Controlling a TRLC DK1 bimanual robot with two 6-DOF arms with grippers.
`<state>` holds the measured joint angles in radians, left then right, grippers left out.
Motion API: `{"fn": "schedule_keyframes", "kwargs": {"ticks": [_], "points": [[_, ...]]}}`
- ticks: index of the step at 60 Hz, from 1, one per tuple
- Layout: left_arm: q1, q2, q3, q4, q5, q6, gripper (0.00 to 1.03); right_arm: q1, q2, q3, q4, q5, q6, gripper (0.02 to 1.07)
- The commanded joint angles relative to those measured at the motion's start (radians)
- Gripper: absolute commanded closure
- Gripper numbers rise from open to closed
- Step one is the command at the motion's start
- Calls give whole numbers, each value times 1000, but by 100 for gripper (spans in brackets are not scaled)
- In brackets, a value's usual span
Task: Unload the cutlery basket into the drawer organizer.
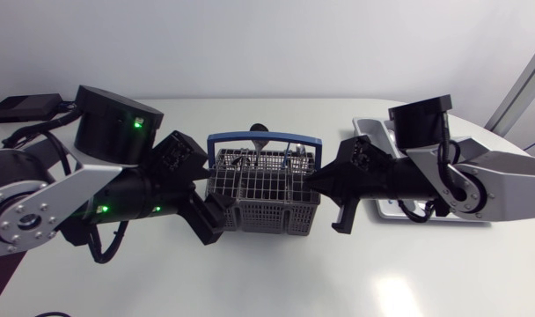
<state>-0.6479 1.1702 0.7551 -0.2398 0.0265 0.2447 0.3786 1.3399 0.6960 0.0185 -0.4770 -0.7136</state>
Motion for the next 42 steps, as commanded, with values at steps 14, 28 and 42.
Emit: {"fn": "schedule_keyframes", "kwargs": {"ticks": [14, 28, 42], "points": [[13, 45, -36, 31, 10, 15, 6, -3, 123, -66, 92, 38, 5, 97], [17, 29, -42, 11, 12, 28, 6, -12, -113, -85, -19, 21, 19, 97], [22, 22, -76, -13, 12, 90, 6, -115, -245, -90, -106, -43, 11, 97]]}}
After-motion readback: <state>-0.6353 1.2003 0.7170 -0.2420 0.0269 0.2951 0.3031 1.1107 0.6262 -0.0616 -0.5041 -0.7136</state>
